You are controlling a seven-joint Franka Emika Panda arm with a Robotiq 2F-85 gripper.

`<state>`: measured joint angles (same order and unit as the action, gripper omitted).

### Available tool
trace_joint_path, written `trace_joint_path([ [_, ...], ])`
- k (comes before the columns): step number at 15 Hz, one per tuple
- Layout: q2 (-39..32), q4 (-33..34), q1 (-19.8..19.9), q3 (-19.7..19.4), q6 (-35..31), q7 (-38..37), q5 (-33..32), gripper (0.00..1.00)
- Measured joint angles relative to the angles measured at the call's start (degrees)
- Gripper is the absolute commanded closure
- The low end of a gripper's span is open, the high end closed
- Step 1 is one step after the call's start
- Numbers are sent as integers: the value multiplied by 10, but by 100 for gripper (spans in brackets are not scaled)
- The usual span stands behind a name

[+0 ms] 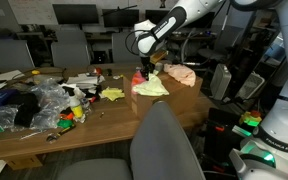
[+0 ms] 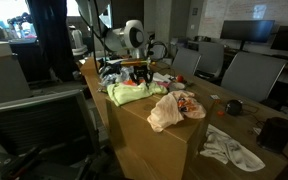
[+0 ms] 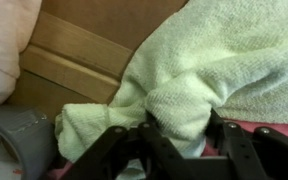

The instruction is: Hang the shirts that are on the box on the back of the chair

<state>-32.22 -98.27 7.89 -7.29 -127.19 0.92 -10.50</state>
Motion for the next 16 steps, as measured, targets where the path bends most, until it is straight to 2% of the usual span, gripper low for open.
trace_joint_path([
  [2,12,-8,-1,-3,1,-1,-3,95],
  [3,21,-14,-2,-6,3,-1,-7,99],
  [9,122,-64,-23,-22,48,-31,-84,97],
  [16,251,-118,-64,-8,126,-85,-192,97],
])
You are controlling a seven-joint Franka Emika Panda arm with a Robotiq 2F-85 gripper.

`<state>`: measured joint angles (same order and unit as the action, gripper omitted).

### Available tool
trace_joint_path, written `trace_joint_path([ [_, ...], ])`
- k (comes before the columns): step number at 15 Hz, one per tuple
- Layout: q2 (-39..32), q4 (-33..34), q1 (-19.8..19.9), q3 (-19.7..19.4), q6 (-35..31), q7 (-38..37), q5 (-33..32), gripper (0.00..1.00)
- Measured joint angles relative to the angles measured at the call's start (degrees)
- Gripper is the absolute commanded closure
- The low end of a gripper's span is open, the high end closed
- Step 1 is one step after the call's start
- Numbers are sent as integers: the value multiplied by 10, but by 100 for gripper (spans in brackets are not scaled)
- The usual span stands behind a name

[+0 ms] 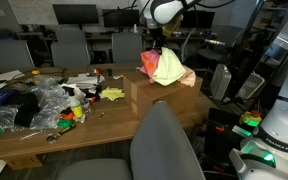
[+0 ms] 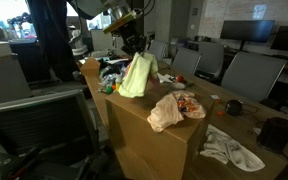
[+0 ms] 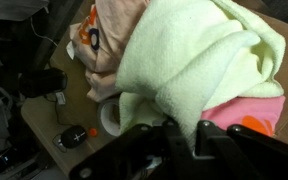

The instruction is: Hang the shirts that are on the box on the back of the chair

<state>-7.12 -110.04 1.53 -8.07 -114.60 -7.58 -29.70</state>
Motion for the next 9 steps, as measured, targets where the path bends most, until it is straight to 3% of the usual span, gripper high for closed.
trace_joint_path([
  [9,86,-30,-24,74,77,-4,-92,97],
])
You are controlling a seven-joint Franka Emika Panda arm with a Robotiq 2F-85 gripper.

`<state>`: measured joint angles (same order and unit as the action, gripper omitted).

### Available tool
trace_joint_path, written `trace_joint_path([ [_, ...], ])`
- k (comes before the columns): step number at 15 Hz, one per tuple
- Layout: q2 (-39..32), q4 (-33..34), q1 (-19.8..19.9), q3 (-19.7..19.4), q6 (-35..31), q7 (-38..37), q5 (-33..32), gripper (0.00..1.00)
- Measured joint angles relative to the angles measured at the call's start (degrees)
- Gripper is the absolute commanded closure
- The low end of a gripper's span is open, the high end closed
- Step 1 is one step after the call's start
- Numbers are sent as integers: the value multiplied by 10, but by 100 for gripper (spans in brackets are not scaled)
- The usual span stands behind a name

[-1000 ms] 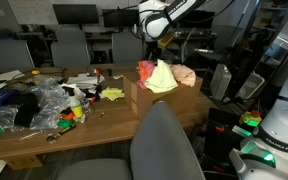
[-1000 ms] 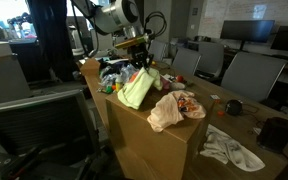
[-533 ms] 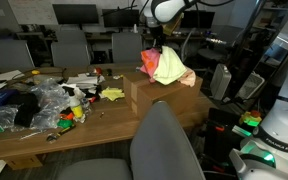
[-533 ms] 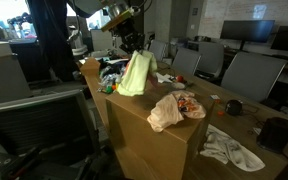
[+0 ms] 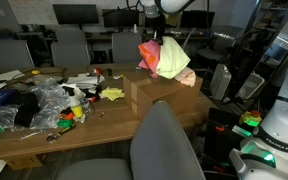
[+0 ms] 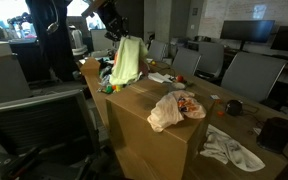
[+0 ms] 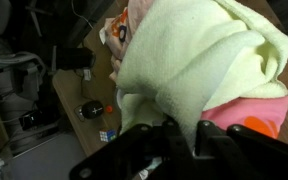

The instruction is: Hang the shirts that are on the box on the back of the chair

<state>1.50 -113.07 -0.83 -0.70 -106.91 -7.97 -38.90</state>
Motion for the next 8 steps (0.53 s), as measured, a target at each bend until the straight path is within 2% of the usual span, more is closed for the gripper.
trace_joint_path([
  [4,34,-25,-12,28,5,22,-20,97],
  [8,72,-54,-24,42,5,115,-18,97],
])
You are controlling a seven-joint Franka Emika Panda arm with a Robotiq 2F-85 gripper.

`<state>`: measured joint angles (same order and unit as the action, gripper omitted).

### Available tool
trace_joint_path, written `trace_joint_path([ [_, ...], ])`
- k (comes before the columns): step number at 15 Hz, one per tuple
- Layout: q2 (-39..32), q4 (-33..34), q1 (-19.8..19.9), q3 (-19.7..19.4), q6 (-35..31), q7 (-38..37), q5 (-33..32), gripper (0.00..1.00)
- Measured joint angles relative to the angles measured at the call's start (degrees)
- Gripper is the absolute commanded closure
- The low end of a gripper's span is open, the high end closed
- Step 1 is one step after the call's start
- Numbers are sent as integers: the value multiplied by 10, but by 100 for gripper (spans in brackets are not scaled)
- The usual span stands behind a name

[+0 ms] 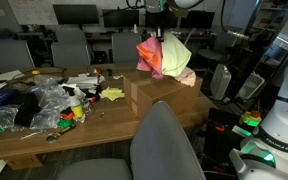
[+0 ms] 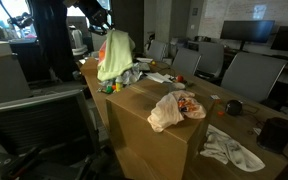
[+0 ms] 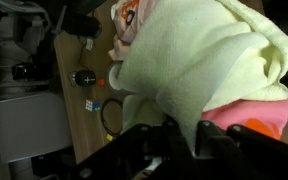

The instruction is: Hang the shirts that are on the box on the back of the chair

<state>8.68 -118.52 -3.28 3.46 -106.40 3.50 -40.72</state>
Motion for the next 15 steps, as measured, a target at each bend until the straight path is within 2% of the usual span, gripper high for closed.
trace_joint_path([
  [6,45,-31,-18,1,0,183,29,97],
  [15,74,-50,-63,3,0,373,110,97],
])
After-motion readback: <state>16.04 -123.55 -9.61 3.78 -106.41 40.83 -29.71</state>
